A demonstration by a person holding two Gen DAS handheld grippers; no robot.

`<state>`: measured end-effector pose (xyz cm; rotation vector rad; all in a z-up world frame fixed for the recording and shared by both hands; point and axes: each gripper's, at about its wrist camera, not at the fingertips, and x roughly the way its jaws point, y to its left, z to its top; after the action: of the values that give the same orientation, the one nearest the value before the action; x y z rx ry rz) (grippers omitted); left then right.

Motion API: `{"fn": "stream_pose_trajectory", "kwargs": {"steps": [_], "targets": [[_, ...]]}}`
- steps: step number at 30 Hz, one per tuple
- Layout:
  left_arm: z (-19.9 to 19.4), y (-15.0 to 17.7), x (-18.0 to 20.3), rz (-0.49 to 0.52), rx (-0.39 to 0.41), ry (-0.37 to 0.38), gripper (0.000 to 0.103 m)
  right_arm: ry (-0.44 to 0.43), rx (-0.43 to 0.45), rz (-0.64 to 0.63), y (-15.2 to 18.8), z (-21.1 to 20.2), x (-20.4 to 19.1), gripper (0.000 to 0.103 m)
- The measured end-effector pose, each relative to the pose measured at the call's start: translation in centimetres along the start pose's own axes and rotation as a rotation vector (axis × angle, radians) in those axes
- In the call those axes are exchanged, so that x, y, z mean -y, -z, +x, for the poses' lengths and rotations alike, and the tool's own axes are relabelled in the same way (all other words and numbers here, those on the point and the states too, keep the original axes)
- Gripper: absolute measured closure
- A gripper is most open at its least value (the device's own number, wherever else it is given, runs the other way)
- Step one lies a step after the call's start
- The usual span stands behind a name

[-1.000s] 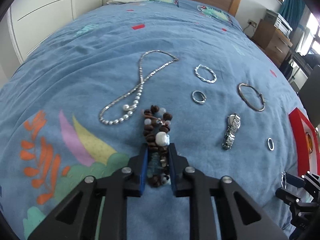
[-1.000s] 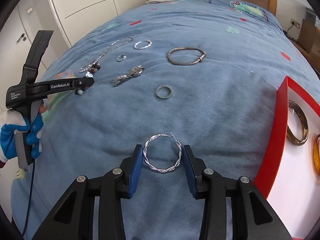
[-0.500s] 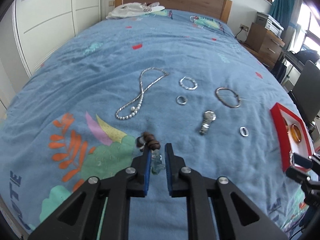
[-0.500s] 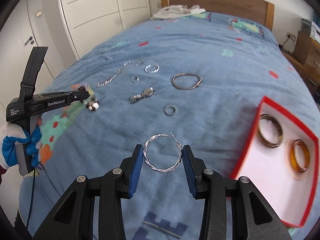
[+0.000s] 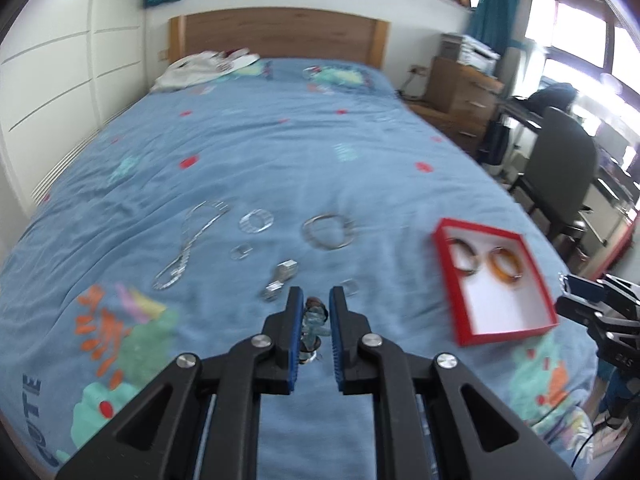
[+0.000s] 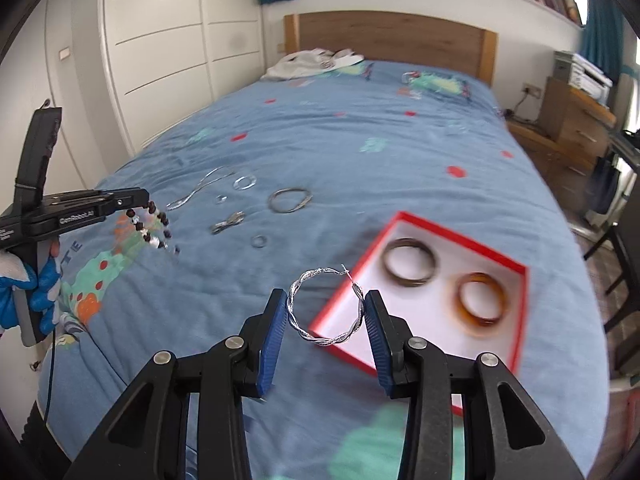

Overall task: Organize jewelry
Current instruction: 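Carry the bracelet and hoop over the red box with both tools, then open both tools to release bracelet and hoop into the box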

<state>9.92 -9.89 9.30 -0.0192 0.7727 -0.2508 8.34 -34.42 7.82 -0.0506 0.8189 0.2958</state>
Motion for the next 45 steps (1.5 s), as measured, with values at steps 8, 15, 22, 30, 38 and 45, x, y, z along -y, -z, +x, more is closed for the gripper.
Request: {"fn": "stream_pose_trajectory", "kwargs": {"steps": [8, 15, 22, 30, 38, 45], "targets": [[-1.9, -4.0, 8.7, 0.11, 0.058, 0.104, 0.091, 0.052, 0.042, 0.043, 0.4, -4.2, 5.1, 0.064], [-0.6, -5.4, 14.8, 0.155, 0.039, 0.204, 0.091, 0.064, 0.037, 0.058, 0.4, -5.0, 8.4, 0.064], [5.4, -3.9, 19.8, 0.214, -0.067, 0.246, 0.091, 0.033, -0.02, 0.063, 1.1, -1.7, 11.7, 0.063], [13.3, -1.2, 20.6, 0.206, -0.2, 0.225, 0.091, -0.032, -0.14, 0.038, 2.5, 4.8, 13.4, 0.063], [17.8, 1.7, 19.3, 0.19, -0.306, 0.228, 0.09, -0.106, -0.274, -0.06, 4.0, 10.3, 13.6, 0.063], [18.9, 3.0, 19.8, 0.211, -0.327, 0.231, 0.09, -0.117, -0.308, -0.113, 5.1, 11.6, 13.8, 0.062]]}}
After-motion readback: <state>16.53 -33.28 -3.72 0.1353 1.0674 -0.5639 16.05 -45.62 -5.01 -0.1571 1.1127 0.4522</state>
